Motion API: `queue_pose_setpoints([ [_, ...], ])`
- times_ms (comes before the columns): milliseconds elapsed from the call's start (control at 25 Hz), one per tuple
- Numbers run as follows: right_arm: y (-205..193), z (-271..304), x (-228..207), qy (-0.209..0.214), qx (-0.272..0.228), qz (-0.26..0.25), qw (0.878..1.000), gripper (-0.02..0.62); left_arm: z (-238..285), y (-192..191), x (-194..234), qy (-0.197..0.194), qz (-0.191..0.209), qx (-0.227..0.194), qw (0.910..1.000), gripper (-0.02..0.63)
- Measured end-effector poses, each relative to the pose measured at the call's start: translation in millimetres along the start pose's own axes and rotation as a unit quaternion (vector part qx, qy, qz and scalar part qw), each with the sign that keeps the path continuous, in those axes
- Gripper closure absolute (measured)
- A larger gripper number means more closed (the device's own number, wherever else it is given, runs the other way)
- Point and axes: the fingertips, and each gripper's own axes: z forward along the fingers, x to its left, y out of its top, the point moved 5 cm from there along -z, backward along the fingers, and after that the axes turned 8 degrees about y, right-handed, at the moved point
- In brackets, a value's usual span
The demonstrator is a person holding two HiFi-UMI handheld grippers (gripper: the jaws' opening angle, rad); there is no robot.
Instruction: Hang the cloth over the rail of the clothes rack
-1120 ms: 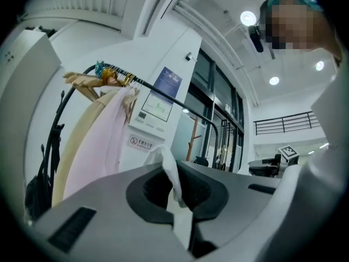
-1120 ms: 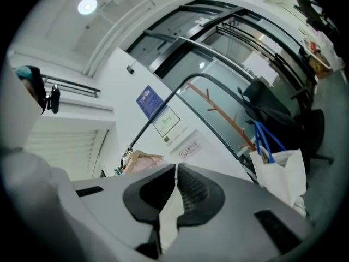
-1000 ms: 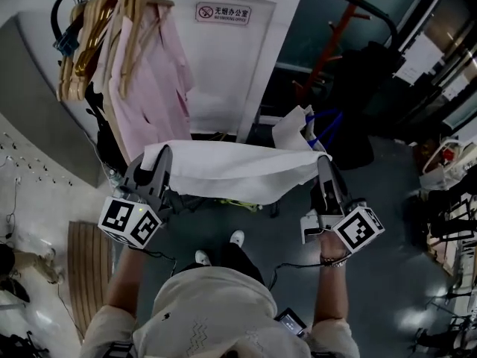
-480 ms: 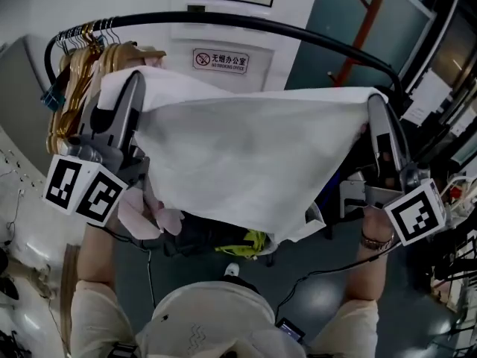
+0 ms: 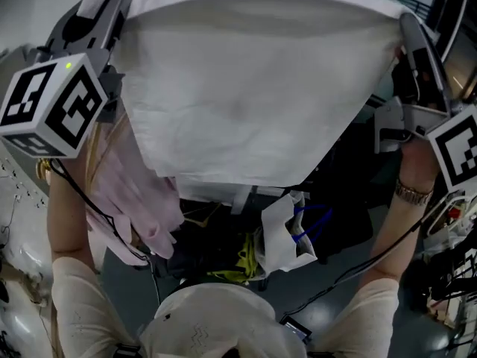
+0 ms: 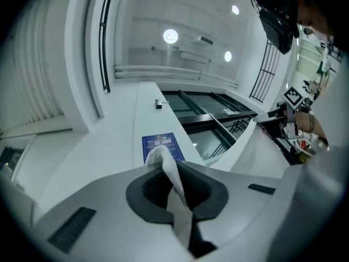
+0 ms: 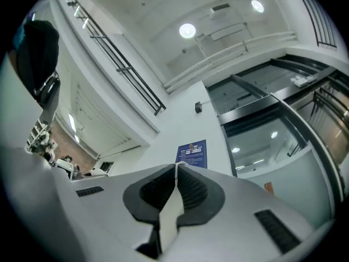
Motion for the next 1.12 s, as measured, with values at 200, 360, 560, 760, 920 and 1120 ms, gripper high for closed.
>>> queue_pose_setpoints([
  [200,27.8,50.0,-18.4,-0.039,0.012,-0.033,0.999,0.569,84.1,13.4,8.5,-0.027,0.047,0.025,0.9982,0.589],
  [360,42.1,86.4,-34.5,-0.066,0.021,-0.06,0.996,0.569,123.3,19.7,28.6,-0.051,0.082,0.064,0.9933,0.588],
  [560,-11.3,110.4,-76.1,-0.059,0.054,-0.076,0.994,0.569,130.0,-36.8,11.8,-0.06,0.188,0.097,0.9755,0.588],
  [760,-61.6,131.8,-106.0,-0.03,0.121,-0.086,0.988,0.569,147.4,-88.0,-2.1,-0.088,0.27,0.128,0.9504,0.588],
  [920,-87.2,141.4,-111.8,0.018,0.186,-0.096,0.978,0.569,146.4,-107.7,-12.8,-0.12,0.359,0.158,0.9121,0.588],
  [1120,-116.1,144.2,-103.9,0.093,0.288,-0.226,0.926,0.567,143.1,-138.8,-26.7,-0.172,0.421,0.201,0.868,0.588],
])
